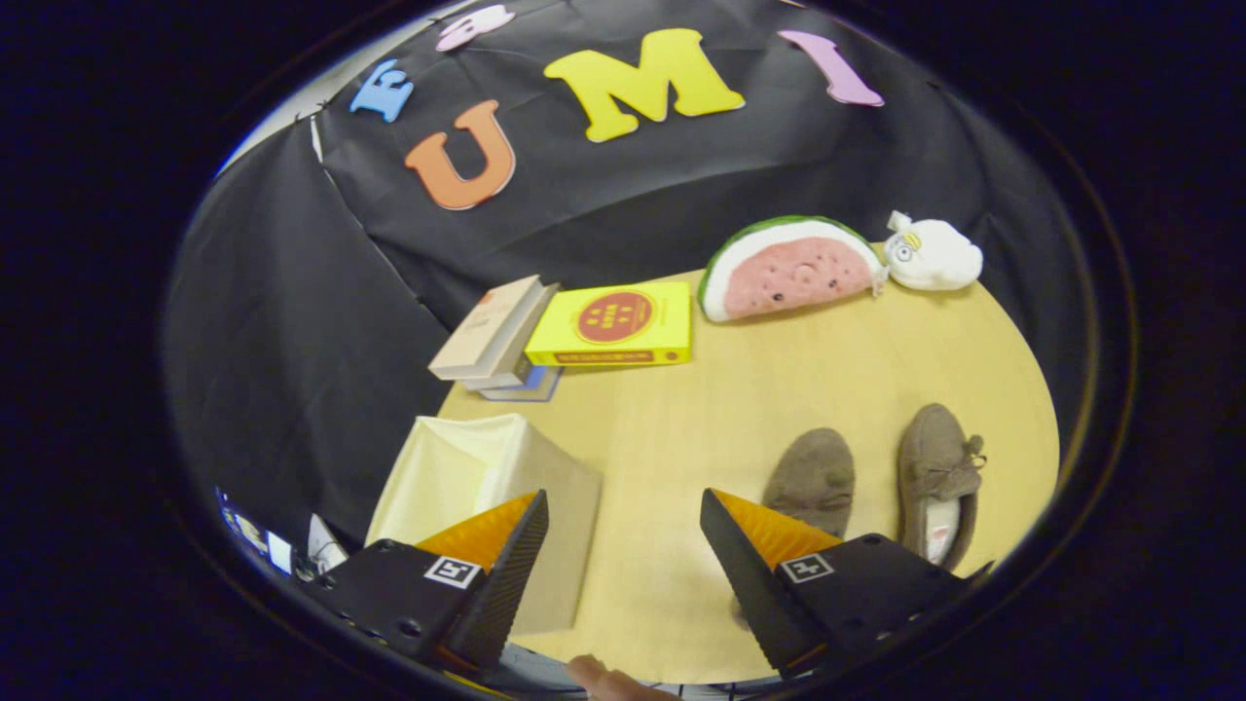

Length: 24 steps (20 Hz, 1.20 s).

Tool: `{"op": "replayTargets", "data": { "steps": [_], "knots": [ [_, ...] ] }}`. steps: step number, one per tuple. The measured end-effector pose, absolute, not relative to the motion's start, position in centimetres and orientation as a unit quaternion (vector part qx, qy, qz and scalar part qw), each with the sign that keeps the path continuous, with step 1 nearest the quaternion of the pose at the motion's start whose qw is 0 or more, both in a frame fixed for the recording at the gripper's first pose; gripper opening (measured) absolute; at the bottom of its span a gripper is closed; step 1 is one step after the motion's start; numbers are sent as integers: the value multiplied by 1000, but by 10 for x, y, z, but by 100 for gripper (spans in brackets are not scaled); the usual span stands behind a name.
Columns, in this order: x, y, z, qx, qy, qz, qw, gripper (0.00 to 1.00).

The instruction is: Open the storage box then place both shoes into the box .Put the left shoe in first, then the right shoe, with the right side of both shoes facing outward in a uniform manner.

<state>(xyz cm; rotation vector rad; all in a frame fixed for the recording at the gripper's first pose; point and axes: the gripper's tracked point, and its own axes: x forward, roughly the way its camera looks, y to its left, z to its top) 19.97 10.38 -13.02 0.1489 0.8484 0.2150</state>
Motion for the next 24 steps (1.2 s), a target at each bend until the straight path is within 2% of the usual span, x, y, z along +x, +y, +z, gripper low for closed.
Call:
{"op": "replayTargets", "data": {
  "steps": [11,14,16,18,19,21,23,24],
  "knots": [
    [187,-23,-218,51,504,-20,862,95],
    [187,-45,-239,21,521,-64,851,90],
    [184,-50,-240,16,528,-69,846,87],
    [185,-44,-247,28,538,-65,840,73],
    [185,-38,-253,37,546,-59,835,70],
    [188,-31,-258,58,553,-47,830,50],
    [188,-22,-258,78,560,-31,824,28],
    [189,-23,-260,83,558,-31,825,8]
  ]
}}
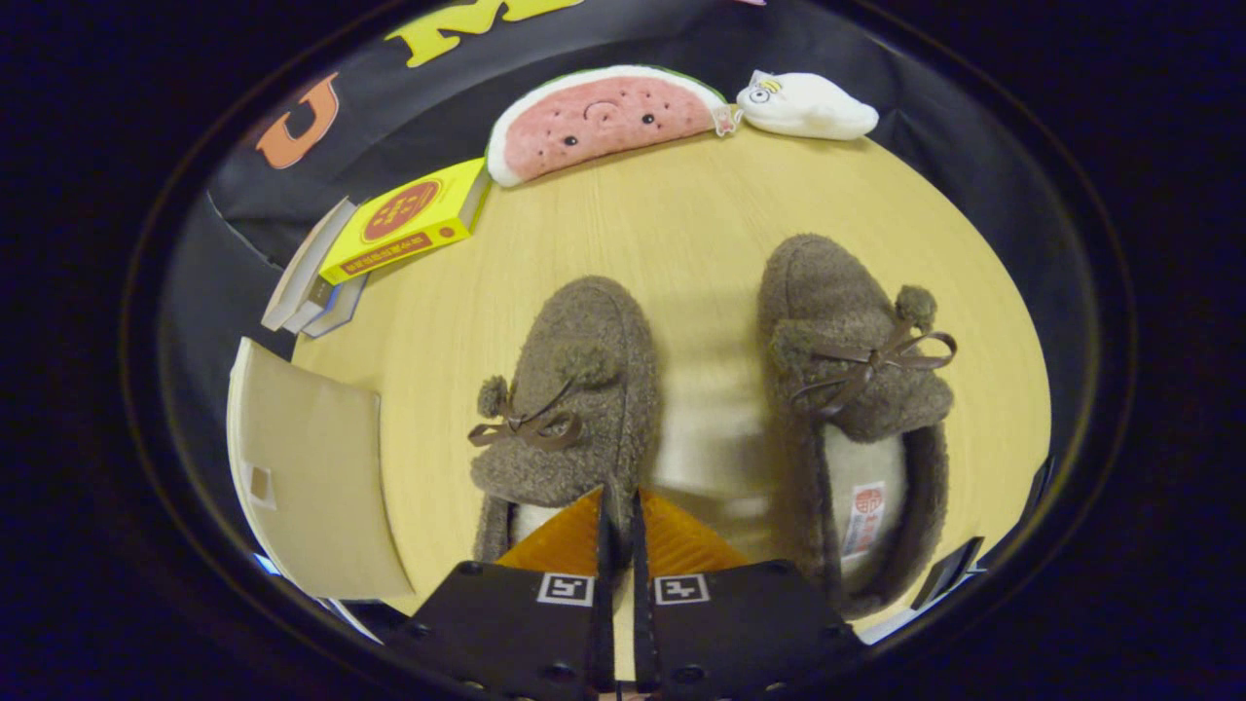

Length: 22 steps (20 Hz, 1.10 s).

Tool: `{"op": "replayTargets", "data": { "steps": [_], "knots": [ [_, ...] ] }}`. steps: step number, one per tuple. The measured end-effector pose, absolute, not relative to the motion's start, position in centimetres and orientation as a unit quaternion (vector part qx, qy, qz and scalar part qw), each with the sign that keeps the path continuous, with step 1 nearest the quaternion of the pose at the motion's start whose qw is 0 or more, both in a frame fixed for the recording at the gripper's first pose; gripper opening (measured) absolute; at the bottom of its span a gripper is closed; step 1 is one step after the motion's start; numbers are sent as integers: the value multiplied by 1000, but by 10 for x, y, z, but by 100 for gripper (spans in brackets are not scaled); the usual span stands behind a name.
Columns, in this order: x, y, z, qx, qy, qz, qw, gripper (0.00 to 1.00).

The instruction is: Open the storage box then place both shoes into the box .Put the left shoe in first, then the right shoe, with the right side of both shoes facing outward in a uniform manner.

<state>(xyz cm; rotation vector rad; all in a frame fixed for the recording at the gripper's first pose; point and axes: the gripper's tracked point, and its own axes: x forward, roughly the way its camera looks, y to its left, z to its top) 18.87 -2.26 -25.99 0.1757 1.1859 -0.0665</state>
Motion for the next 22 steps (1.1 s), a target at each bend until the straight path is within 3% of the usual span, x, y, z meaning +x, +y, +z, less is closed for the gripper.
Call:
{"op": "replayTargets", "data": {
  "steps": [2,4,10,22],
  "knots": [
    [189,-24,-259,84,560,-28,824,8],
    [190,-24,-258,103,562,-32,820,0],
    [181,-14,-226,147,553,-33,819,0],
    [143,118,-87,129,510,87,846,0]
  ]
}}
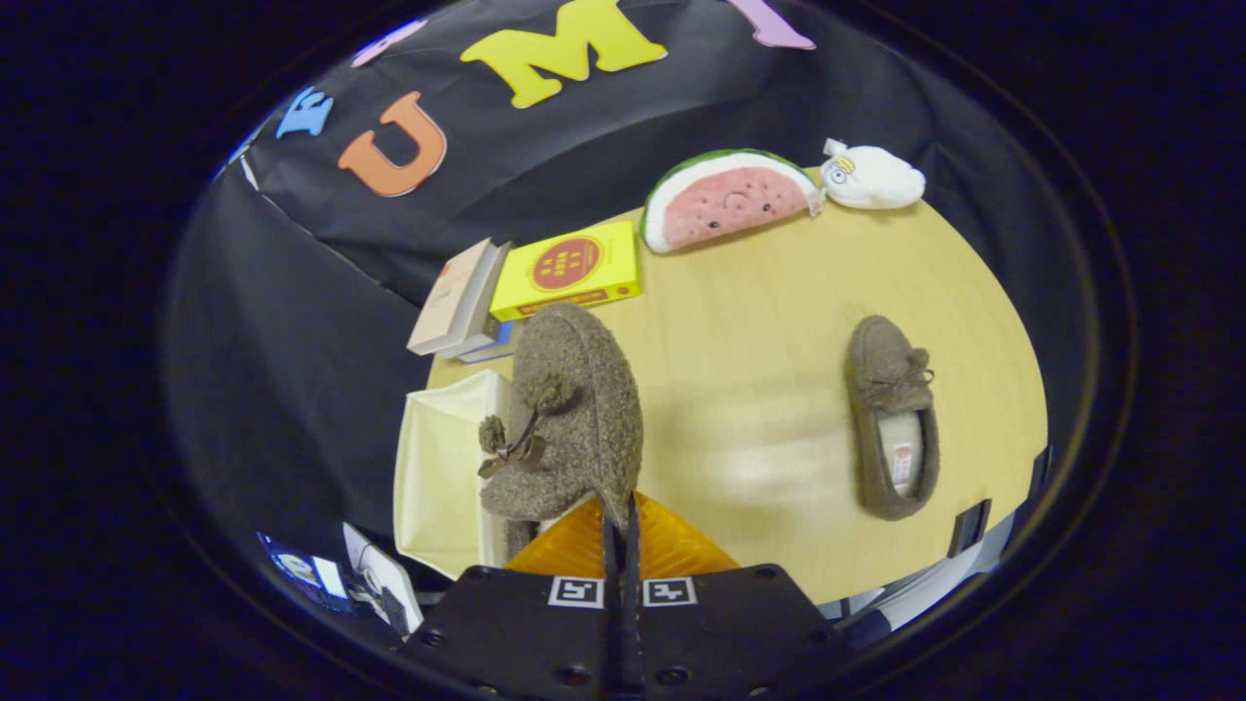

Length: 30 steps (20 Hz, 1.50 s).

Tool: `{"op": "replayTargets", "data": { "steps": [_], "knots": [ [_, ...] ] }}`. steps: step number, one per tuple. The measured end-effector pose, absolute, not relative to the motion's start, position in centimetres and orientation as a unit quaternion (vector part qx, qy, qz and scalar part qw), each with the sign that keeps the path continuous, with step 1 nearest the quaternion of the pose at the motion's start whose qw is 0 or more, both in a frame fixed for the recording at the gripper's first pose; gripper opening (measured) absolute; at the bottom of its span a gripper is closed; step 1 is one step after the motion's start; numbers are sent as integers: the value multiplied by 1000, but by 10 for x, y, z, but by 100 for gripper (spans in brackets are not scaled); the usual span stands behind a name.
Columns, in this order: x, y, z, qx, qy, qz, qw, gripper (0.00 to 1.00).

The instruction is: Open the storage box then place both shoes into the box .Put the left shoe in first, then the right shoe, with the right side of both shoes facing outward in a uniform manner.

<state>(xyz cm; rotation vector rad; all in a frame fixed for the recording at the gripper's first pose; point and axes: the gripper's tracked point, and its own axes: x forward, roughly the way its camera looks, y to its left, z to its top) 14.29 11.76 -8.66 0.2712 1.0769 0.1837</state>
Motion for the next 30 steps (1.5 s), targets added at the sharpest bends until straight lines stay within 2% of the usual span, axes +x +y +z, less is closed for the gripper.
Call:
{"op": "replayTargets", "data": {
  "steps": [7,14,18,21,24,30],
  "knots": [
    [135,231,-82,134,514,135,836,0],
    [141,317,-162,131,528,113,832,0],
    [137,338,-227,111,558,82,818,0],
    [143,351,-256,120,575,63,807,0],
    [150,345,-273,61,577,29,814,0],
    [148,365,-276,44,581,63,811,4]
  ]
}}
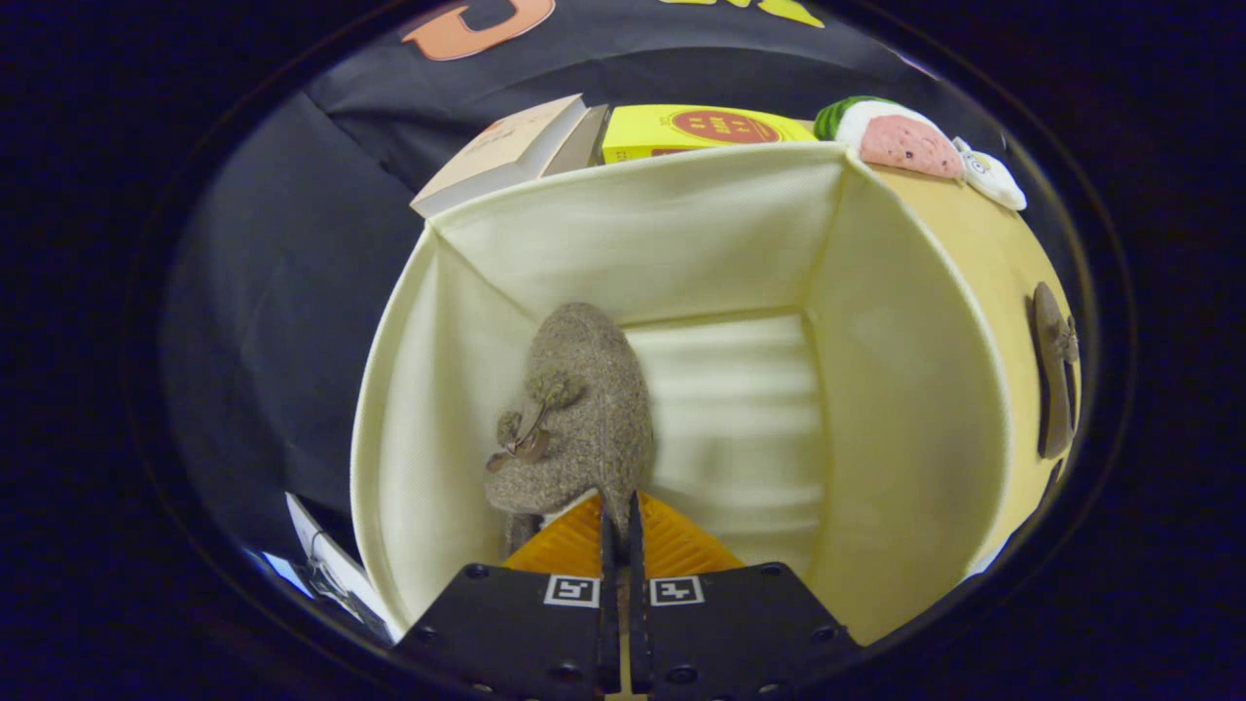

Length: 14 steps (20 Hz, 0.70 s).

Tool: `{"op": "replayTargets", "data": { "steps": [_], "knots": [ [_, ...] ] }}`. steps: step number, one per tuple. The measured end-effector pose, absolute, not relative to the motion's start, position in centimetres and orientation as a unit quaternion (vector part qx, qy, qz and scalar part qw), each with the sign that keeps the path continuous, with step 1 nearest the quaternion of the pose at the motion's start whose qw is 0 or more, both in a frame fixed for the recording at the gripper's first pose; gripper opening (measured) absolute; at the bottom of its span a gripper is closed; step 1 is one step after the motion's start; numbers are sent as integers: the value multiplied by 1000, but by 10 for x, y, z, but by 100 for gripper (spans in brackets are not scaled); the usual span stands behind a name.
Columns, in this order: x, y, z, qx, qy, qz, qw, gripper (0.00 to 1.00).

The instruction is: Open the storage box then place both shoes into the box .Put the left shoe in first, then the right shoe, with the right side of both shoes facing outward in a uniform manner.

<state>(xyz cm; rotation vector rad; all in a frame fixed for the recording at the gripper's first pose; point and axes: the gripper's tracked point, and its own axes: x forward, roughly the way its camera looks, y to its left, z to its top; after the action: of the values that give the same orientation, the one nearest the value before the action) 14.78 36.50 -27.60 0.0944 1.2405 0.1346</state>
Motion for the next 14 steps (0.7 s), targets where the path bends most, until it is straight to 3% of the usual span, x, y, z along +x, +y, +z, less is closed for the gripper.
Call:
{"op": "replayTargets", "data": {
  "steps": [1,2,3,10,14],
  "knots": [
    [146,366,-274,47,582,68,809,5],
    [146,365,-272,45,582,72,808,23],
    [146,365,-269,46,580,78,810,24],
    [129,353,-201,-8,525,125,842,79],
    [121,323,-148,-41,468,130,873,93]
  ]
}}
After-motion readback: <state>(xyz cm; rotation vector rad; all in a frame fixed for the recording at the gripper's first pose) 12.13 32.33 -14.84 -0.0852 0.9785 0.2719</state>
